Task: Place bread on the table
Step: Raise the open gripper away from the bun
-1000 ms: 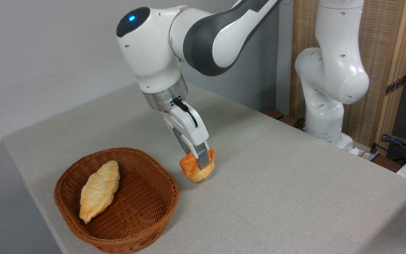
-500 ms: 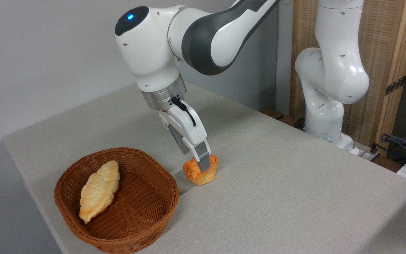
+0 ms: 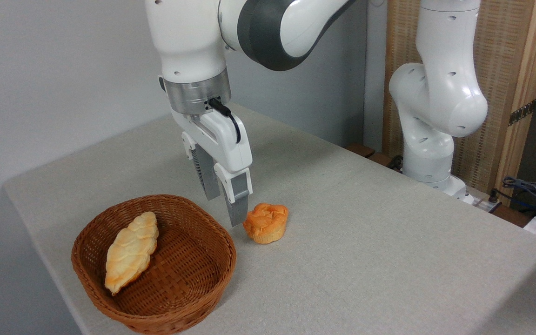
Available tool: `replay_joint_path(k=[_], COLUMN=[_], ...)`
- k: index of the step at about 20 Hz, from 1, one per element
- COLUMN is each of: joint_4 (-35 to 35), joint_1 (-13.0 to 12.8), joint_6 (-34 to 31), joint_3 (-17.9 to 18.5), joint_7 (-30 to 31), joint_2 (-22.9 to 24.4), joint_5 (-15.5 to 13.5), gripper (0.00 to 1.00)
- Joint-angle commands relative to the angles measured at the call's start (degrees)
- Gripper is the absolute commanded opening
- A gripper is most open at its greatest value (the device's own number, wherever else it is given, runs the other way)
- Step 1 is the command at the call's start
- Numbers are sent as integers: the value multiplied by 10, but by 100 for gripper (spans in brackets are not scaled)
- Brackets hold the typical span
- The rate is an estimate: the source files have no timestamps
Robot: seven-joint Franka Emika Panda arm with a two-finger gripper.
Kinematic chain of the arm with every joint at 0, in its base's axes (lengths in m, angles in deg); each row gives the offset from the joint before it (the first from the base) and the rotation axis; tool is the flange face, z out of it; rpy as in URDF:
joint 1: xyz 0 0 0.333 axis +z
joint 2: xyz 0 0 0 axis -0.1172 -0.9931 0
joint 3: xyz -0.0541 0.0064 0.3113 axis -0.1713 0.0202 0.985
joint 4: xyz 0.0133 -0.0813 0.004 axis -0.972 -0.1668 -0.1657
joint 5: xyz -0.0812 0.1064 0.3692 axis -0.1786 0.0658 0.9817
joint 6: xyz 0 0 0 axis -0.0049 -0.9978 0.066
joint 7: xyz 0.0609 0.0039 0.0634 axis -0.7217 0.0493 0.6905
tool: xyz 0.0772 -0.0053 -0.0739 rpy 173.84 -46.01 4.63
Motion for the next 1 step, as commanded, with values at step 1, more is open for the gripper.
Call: replay_joint_path(k=[1], joint_4=[2], joint_1=[-3], joint_6=[11], joint_3=[3], joint_7=[6], joint_2=[1], joint_5=[10], gripper=[100])
